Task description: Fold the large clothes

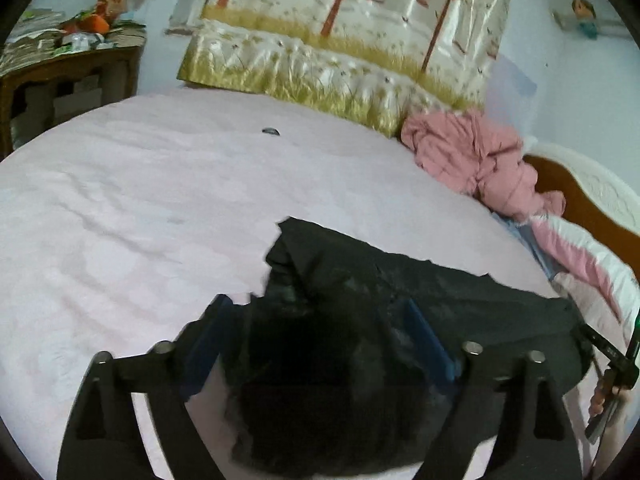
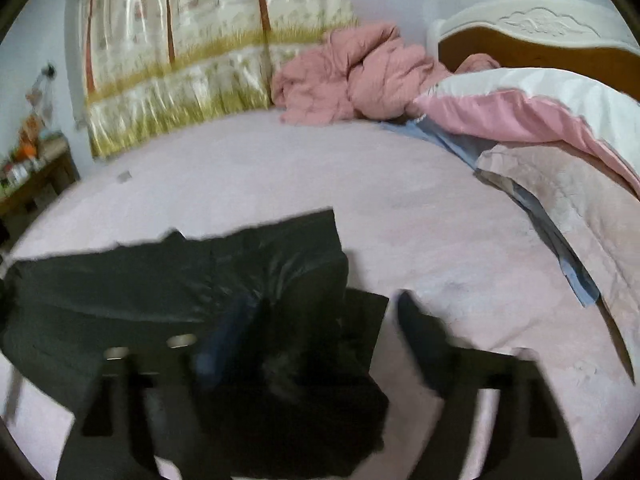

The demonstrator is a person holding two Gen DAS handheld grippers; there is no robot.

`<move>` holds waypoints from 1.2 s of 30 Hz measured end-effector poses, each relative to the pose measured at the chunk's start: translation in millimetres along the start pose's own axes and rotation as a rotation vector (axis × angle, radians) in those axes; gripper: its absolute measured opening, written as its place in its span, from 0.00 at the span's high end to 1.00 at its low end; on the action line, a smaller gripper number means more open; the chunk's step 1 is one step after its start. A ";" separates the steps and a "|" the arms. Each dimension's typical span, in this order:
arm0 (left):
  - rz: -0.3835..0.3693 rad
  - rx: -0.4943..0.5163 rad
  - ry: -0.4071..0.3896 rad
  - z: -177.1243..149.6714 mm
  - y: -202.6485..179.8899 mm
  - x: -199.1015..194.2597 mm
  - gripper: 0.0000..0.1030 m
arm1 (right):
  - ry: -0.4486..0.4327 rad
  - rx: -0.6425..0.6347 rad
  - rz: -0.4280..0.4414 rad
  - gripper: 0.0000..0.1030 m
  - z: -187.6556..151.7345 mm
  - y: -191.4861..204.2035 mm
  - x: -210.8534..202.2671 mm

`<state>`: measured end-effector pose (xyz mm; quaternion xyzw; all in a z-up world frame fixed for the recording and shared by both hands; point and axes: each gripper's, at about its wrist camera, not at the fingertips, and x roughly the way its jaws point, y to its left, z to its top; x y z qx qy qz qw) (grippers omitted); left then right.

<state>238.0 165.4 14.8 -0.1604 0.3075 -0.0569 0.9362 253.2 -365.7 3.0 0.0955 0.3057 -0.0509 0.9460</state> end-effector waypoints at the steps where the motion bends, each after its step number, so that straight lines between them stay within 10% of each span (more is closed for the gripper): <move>1: -0.012 -0.013 0.014 -1.5 3.3 -4.1 0.13 | -0.001 0.021 0.023 0.10 -0.2 -3.8 -2.0; 7: -0.143 -0.148 0.186 -24.5 19.7 15.3 0.18 | 0.112 0.153 0.135 0.05 -13.9 -32.2 24.2; 9: -0.101 -0.102 0.165 -27.0 13.7 17.2 0.62 | 0.147 0.159 0.165 0.30 -19.0 -34.8 35.2; 10: -0.096 -0.077 0.140 -26.1 9.7 15.6 0.72 | 0.161 0.143 0.178 0.69 -20.7 -32.4 38.4; 11: -0.094 -0.065 0.113 -24.3 5.8 12.9 0.80 | 0.156 0.112 0.192 0.85 -19.8 -30.5 39.6; 13: -0.075 -0.028 0.045 -18.8 -4.2 6.9 0.84 | 0.076 0.053 0.159 0.88 -22.4 -17.1 23.1; 22: 0.145 0.207 0.047 -41.6 -41.3 38.0 0.82 | 0.100 -0.058 0.002 0.86 -38.7 -20.0 22.6; 27: 0.301 0.238 -0.131 -47.1 -54.2 4.0 0.49 | 0.022 -0.088 -0.081 0.65 -41.2 -14.3 -12.7; 30: 0.382 0.302 -0.274 -53.9 -72.7 -24.0 0.48 | -0.054 -0.095 -0.091 0.62 -42.3 -8.0 -46.3; 36: 0.065 0.271 -0.310 -58.0 -107.6 -66.5 0.56 | -0.165 -0.156 0.006 0.62 -44.7 30.0 -110.1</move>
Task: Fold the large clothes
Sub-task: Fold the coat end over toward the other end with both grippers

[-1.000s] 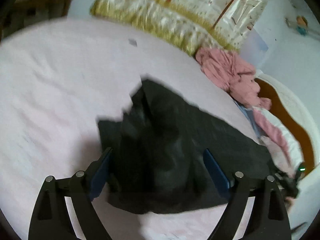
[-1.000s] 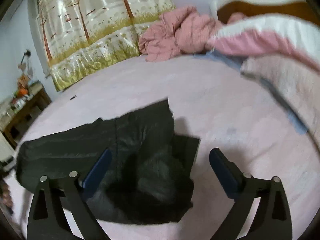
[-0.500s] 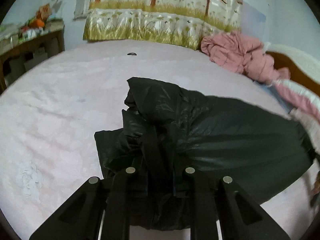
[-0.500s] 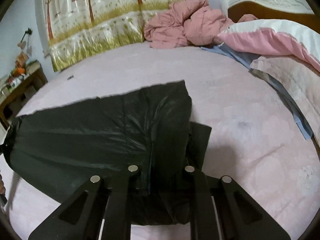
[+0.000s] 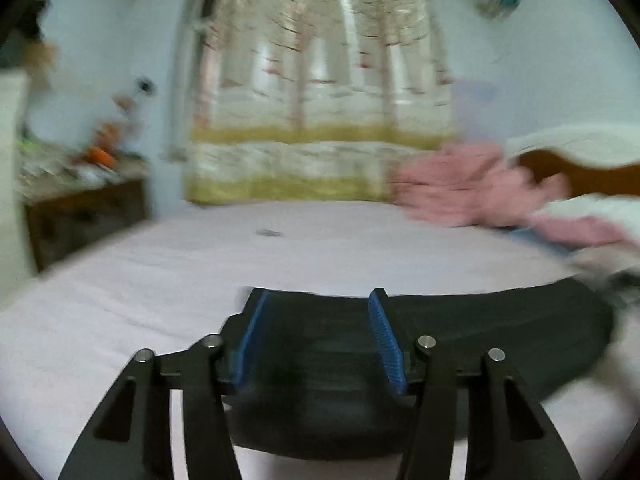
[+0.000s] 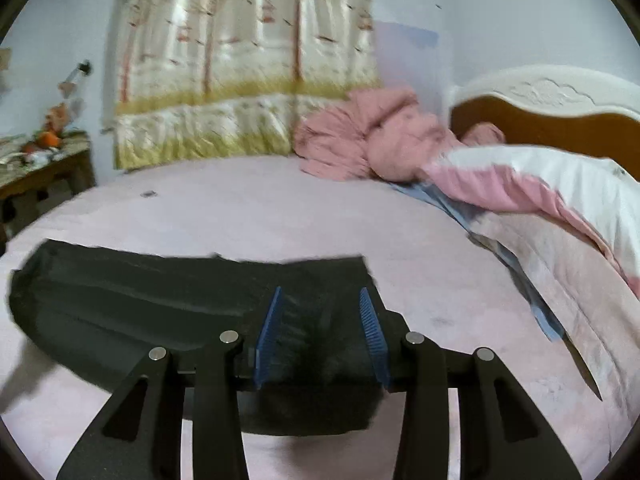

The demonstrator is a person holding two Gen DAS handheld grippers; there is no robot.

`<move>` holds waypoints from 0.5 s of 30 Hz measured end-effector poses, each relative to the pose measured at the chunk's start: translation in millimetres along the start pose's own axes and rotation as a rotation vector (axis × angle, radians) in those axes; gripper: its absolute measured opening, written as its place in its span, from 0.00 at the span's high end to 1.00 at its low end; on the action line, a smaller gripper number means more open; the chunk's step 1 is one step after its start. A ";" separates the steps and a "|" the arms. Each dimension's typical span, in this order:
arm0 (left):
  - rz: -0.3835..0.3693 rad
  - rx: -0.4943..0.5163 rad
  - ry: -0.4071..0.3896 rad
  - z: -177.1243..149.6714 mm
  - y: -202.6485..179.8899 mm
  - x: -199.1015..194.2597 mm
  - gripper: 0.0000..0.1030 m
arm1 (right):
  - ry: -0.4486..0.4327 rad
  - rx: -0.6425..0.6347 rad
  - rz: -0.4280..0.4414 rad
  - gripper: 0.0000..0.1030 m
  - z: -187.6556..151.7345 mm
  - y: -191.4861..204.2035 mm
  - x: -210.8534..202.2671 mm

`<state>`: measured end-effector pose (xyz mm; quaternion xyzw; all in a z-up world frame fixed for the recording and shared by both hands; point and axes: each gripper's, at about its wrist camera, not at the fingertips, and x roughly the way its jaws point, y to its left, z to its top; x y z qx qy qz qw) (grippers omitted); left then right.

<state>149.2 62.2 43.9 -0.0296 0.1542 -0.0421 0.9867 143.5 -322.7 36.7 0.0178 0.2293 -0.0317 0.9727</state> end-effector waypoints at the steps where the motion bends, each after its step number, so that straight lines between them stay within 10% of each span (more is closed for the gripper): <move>1: -0.089 -0.047 0.042 0.1 -5.8 0.9 0.62 | 0.013 0.013 0.054 0.62 -1.2 1.9 -6.4; 6: -0.390 -0.135 0.237 -21.2 -58.0 26.1 0.90 | 0.112 0.075 0.257 0.80 -4.6 16.0 -6.4; 15: -0.475 -0.227 0.514 -63.5 -110.1 80.8 0.94 | 0.286 0.099 0.369 0.99 -14.4 38.6 22.9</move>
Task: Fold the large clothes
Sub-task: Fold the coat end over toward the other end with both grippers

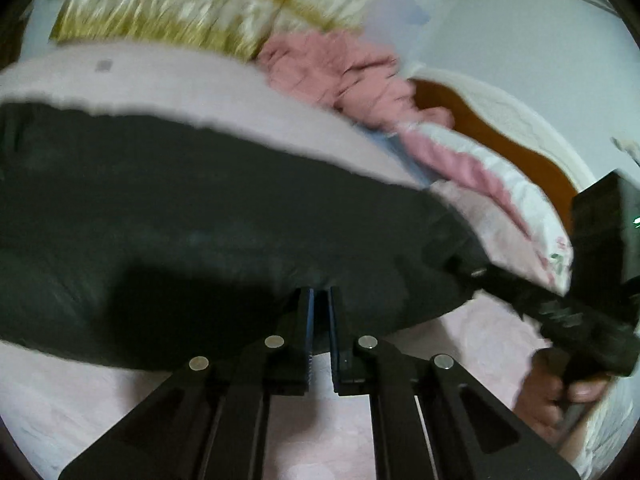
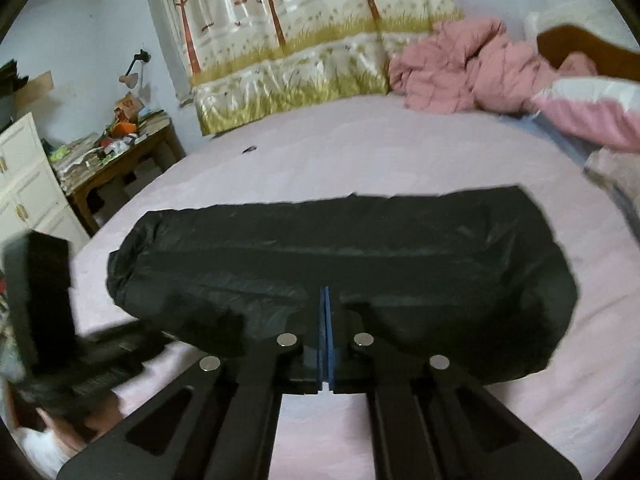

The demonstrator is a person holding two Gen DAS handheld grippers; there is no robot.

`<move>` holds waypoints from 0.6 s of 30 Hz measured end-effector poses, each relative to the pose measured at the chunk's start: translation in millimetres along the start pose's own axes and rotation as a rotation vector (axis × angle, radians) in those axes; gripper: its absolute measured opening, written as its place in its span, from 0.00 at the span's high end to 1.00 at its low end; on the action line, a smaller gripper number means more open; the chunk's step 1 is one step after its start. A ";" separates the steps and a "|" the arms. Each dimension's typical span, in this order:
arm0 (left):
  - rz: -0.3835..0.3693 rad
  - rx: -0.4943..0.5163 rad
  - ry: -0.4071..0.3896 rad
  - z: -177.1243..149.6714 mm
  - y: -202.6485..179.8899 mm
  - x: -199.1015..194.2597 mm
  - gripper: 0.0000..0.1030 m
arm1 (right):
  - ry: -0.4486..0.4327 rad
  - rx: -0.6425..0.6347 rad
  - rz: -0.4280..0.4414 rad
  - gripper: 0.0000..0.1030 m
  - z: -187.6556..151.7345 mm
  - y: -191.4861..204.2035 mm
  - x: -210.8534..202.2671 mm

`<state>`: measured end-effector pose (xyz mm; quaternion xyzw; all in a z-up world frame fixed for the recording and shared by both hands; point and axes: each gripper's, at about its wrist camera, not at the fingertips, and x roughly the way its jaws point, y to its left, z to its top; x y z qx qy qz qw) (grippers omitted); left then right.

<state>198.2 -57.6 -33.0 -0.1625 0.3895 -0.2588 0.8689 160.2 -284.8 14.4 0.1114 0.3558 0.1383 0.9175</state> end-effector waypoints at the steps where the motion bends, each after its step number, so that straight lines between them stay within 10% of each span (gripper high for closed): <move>1: 0.004 -0.022 0.014 -1.2 4.0 8.0 0.95 | 0.027 0.019 0.023 0.99 7.2 3.8 11.7; 8: 0.052 -0.010 0.002 -22.5 8.9 24.7 0.97 | 0.233 0.100 0.162 0.99 25.2 16.5 75.4; 18: 0.076 -0.092 0.030 -23.8 27.8 32.3 0.97 | 0.434 0.079 0.108 1.00 29.3 23.5 158.9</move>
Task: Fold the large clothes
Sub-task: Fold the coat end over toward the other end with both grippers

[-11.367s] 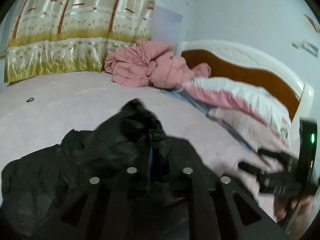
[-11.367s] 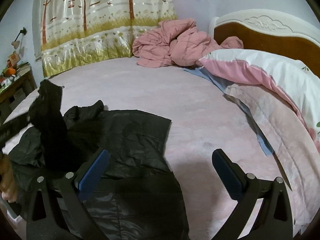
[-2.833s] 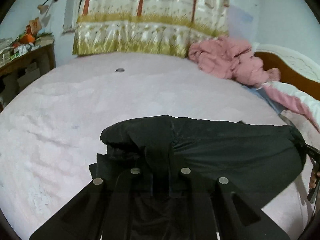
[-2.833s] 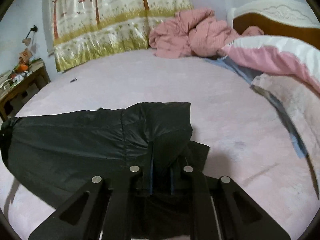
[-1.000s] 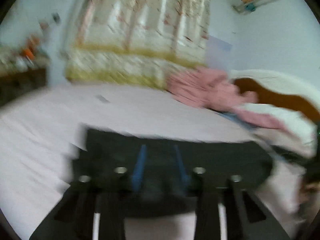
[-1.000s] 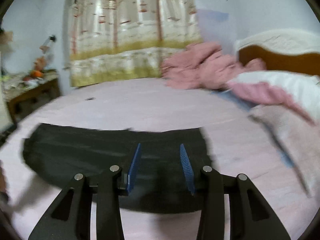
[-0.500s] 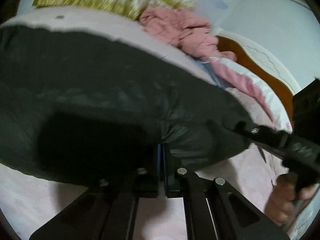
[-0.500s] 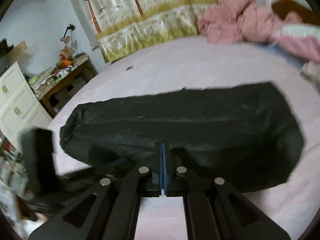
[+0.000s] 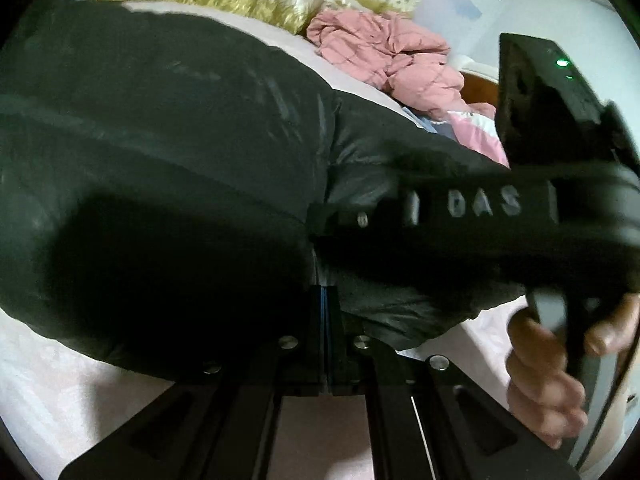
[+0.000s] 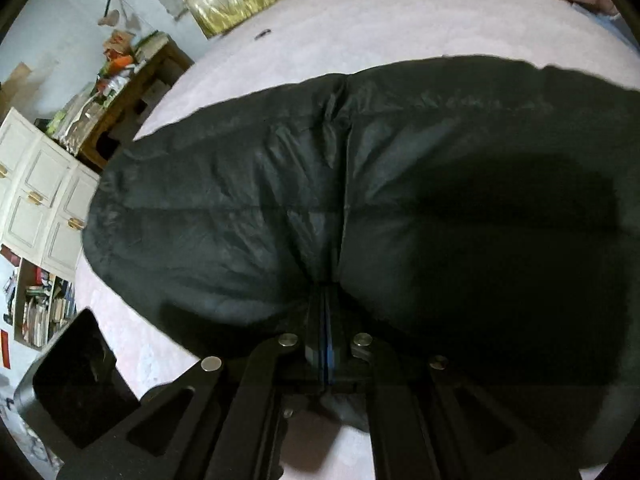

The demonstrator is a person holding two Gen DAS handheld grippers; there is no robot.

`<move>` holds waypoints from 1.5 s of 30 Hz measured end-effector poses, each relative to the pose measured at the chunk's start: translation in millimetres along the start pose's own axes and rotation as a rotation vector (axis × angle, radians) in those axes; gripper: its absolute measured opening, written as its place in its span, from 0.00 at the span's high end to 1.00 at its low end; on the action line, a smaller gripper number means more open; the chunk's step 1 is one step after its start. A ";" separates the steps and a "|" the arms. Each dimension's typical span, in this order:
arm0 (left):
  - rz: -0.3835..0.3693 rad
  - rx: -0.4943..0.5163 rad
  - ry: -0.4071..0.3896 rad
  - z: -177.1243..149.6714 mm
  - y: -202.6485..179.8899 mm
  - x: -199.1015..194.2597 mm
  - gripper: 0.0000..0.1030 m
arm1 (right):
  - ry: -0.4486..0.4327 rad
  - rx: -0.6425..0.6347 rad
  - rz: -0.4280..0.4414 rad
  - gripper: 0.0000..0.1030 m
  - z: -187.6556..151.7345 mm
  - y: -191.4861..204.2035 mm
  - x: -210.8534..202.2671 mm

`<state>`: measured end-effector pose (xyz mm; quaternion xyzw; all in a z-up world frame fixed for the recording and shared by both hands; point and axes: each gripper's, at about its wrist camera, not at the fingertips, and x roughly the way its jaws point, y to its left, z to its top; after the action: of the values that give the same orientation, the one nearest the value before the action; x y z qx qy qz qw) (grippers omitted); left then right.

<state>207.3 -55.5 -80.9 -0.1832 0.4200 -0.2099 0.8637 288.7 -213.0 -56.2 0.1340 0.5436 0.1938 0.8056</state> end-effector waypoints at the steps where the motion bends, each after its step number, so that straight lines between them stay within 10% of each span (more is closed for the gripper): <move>1: 0.004 0.005 0.005 -0.2 -0.9 1.0 0.97 | -0.001 0.013 -0.006 1.00 3.2 -2.7 1.1; 16: 0.008 0.030 0.008 -3.6 1.1 -7.5 0.97 | -0.076 0.064 -0.180 1.00 77.0 -18.0 22.9; 22: -0.007 0.022 -0.003 -4.0 2.6 -28.8 0.97 | -0.208 0.025 -0.097 0.96 40.5 -18.1 -48.9; 28: 0.074 0.216 -0.189 -2.8 -31.3 -101.2 0.96 | -0.378 -0.064 -0.122 0.95 -34.9 -15.4 -144.1; 30: 0.090 0.189 -0.249 10.4 -20.8 -122.6 0.96 | -0.444 -0.080 -0.164 0.85 -57.8 -17.2 -168.6; 32: 0.108 0.111 -0.276 14.3 -4.2 -143.3 0.91 | -0.514 -0.049 -0.181 0.49 -80.3 -23.1 -187.9; 35: 0.122 -0.004 -0.282 15.9 30.3 -152.4 0.47 | -0.573 0.099 -0.123 0.02 -95.9 -48.0 -194.3; 36: 0.136 -0.017 -0.277 18.4 36.9 -149.7 0.27 | -0.601 0.158 -0.149 0.00 -99.4 -50.2 -192.9; 40: 0.158 -0.072 -0.207 17.5 59.5 -148.2 0.19 | -0.705 0.291 -0.390 0.00 -118.2 -70.8 -195.3; 45: 0.139 -0.186 -0.186 15.0 85.9 -137.7 0.16 | -0.615 0.357 -0.168 0.00 -109.3 -93.5 -171.6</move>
<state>160.3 90.3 -25.2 -0.2514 0.3675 -0.0919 0.8907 145.6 -374.1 4.5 0.2794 0.3103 -0.0201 0.9085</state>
